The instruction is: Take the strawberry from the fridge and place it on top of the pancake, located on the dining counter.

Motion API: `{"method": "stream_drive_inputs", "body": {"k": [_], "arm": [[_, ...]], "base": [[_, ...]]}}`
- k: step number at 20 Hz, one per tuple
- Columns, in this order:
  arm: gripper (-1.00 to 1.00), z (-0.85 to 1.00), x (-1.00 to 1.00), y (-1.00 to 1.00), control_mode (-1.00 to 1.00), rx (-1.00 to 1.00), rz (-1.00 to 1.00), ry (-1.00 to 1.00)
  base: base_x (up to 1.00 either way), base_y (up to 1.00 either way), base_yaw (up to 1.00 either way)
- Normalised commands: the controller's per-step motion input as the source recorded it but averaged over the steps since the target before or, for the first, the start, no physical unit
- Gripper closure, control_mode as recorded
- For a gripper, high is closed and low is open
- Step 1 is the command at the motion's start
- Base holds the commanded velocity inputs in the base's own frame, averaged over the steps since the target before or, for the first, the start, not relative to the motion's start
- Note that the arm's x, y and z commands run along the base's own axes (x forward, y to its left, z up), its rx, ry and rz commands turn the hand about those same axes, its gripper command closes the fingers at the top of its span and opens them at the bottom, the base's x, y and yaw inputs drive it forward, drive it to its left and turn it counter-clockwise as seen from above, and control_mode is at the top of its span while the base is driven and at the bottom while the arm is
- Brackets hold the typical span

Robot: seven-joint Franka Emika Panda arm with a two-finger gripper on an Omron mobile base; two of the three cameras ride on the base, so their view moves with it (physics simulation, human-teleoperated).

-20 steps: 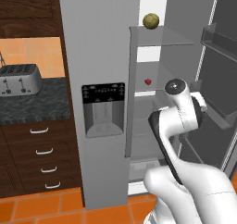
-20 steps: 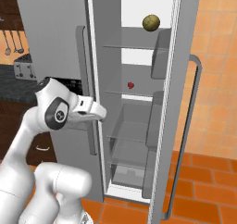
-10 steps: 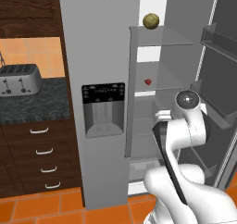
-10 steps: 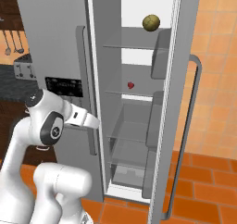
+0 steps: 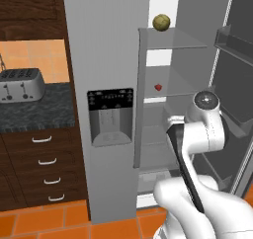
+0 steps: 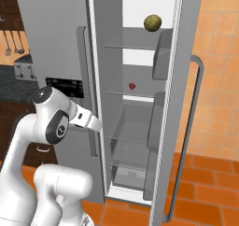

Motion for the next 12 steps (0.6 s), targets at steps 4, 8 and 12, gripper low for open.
{"method": "stream_drive_inputs", "body": {"k": [4,8,12], "arm": [[-1.00,0.00,0.00,0.00,1.00,0.00,0.00,0.00],[-1.00,0.00,0.00,0.00,1.00,0.00,0.00,0.00],[-1.00,0.00,0.00,0.00,1.00,0.00,0.00,0.00]], "base": [[0.55,-0.19,0.06],[0.40,-0.59,-0.01],[0.64,0.07,-0.20]]}}
